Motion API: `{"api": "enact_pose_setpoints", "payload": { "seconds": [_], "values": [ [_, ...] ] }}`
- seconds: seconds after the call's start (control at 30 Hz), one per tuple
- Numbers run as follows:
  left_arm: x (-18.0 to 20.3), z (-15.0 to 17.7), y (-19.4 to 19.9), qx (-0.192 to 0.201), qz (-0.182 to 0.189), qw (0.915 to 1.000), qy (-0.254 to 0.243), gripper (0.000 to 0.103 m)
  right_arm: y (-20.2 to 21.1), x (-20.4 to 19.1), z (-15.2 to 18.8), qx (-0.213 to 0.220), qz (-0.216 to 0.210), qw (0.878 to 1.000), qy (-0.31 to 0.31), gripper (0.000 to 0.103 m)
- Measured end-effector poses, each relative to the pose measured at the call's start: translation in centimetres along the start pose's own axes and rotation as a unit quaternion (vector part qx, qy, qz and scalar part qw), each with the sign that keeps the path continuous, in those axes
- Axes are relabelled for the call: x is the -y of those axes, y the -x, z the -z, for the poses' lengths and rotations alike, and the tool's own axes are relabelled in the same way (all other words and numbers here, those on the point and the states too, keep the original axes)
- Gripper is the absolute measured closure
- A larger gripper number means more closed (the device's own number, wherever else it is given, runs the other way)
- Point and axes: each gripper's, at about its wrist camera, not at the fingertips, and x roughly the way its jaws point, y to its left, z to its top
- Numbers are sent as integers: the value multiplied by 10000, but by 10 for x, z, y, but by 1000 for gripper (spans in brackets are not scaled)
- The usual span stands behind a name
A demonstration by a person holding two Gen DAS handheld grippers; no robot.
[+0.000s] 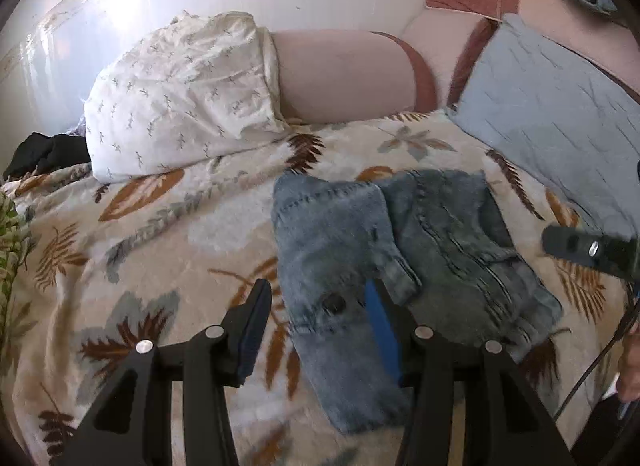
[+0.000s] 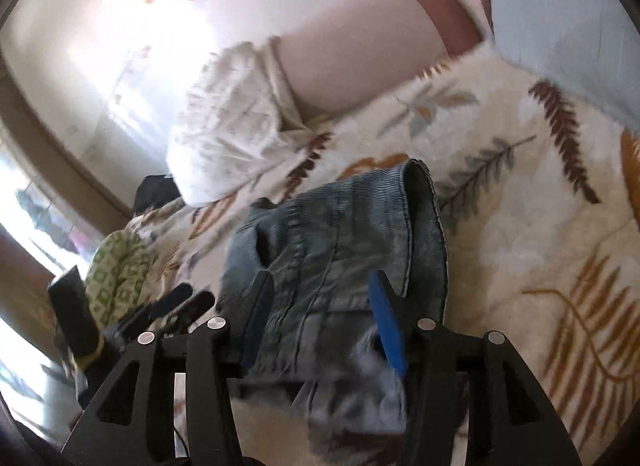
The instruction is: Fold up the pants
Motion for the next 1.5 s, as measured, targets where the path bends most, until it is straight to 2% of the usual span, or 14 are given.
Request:
{"api": "enact_pose_setpoints", "payload": {
  "seconds": [0.3, 0.37, 0.47, 0.6, 0.7, 0.77, 0.87, 0.93, 1.03, 1.07, 1.13, 1.3, 1.4, 1.5],
  "values": [
    [24, 19, -7, -295, -22, 9977, -610, 52, -25, -26, 51, -852, 267, 9943, 586, 52],
    [23, 22, -15, -463, 38, 9974, -558, 52, -32, -13, 55, -1020, 412, 9932, 384, 53],
    [22, 23, -18, -521, 44, 9970, -567, 52, -35, 3, 55, -1214, 284, 9922, 37, 53],
    [21, 23, -20, -589, 75, 9968, -539, 52, -20, 22, 45, -1036, -302, 9921, -639, 53],
    [18, 22, -23, -643, 158, 9968, -450, 52, -3, 42, 32, -543, -489, 9901, -1195, 51],
    [15, 21, -25, -692, 229, 9967, -346, 52, 4, 46, 26, -316, -699, 9884, -1314, 51],
    [11, 20, -26, -744, 302, 9965, -233, 52, -1, 45, 21, -314, -552, 9904, -1224, 51],
    [11, 21, -25, -742, 311, 9966, -201, 52, -13, 44, 21, -504, -527, 9900, -1210, 52],
    [10, 21, -25, -742, 309, 9966, -168, 52, -26, 39, 20, -679, -333, 9924, -969, 65],
    [9, 21, -24, -747, 332, 9965, -155, 52, -31, 34, 19, -727, -264, 9935, -833, 81],
    [8, 21, -23, -745, 349, 9965, -125, 52, -38, 29, 19, -825, 104, 9946, -615, 92],
    [9, 23, -15, -792, 416, 9958, -178, 52, -13, 22, 26, -764, 89, 9962, -419, 94],
    [14, 26, -10, -800, 423, 9948, -457, 52, 1, 24, 33, -879, 162, 9955, -306, 96],
    [16, 28, -14, -827, 412, 9941, -566, 52, -5, 37, 44, -1209, 591, 9904, -320, 96]
  ]
}}
